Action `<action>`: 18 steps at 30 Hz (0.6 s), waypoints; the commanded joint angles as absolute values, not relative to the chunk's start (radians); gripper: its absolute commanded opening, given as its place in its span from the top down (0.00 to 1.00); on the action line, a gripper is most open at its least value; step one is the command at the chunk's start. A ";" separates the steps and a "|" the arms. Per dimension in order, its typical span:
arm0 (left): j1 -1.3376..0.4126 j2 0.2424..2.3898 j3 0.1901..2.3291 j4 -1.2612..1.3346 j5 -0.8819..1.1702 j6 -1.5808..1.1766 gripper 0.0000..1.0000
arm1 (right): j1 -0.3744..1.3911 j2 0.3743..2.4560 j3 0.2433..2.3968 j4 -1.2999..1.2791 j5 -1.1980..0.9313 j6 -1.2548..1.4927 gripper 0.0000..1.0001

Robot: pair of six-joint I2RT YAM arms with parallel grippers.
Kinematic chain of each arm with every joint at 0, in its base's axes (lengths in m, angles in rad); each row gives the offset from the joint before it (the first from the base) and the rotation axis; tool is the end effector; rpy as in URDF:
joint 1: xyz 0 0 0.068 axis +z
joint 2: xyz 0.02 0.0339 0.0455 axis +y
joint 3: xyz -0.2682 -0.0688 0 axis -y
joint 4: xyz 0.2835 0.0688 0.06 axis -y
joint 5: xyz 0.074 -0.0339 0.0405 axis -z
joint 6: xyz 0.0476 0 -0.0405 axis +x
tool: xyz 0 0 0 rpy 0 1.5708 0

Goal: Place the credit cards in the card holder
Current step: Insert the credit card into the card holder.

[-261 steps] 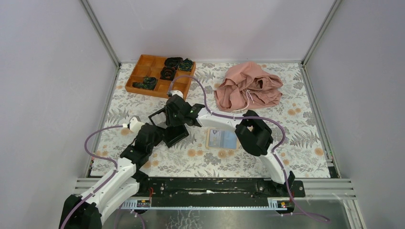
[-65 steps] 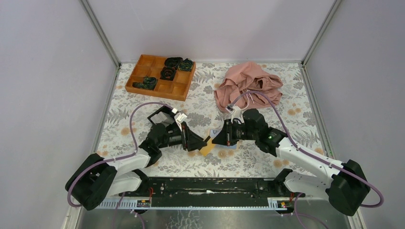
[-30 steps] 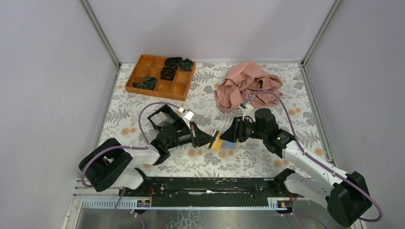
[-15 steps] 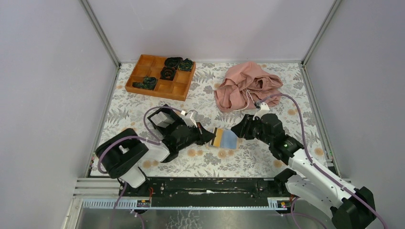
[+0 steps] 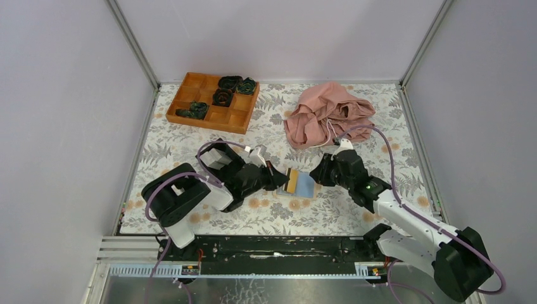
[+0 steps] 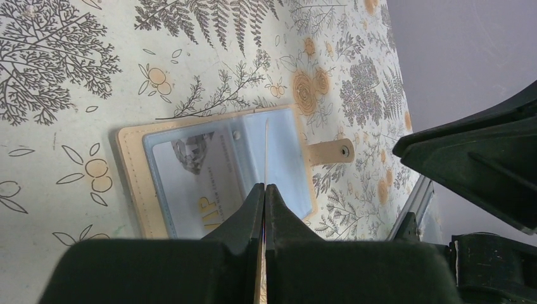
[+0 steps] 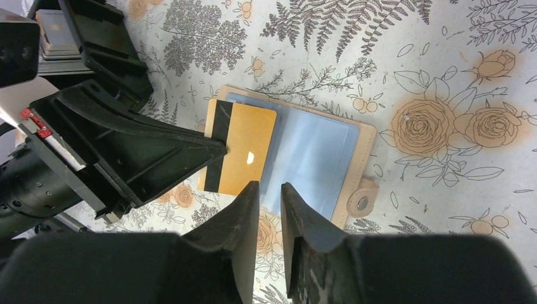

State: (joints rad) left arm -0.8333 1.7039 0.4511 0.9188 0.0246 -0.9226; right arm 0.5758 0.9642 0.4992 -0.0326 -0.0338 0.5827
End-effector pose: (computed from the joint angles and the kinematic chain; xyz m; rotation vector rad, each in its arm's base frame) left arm 0.2117 -0.2347 0.0889 -0.0753 2.0965 -1.1649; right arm 0.2124 0.1398 0.2023 -0.0142 2.1542 0.7318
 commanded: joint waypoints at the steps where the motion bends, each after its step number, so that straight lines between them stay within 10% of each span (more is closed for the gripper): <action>1: -0.841 1.718 0.480 0.927 -0.016 -0.939 1.00 | 0.575 1.001 0.492 0.047 -0.008 0.589 0.75; 18: -0.841 1.760 0.504 0.859 -0.056 -0.992 1.00 | 0.575 1.143 0.468 0.132 -0.013 0.592 0.88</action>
State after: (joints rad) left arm -0.8364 1.7390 0.4812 0.8654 -0.0254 -0.9798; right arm 0.5758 1.1244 0.4728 0.0700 -0.0349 0.5858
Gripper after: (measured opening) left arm 0.011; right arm 0.129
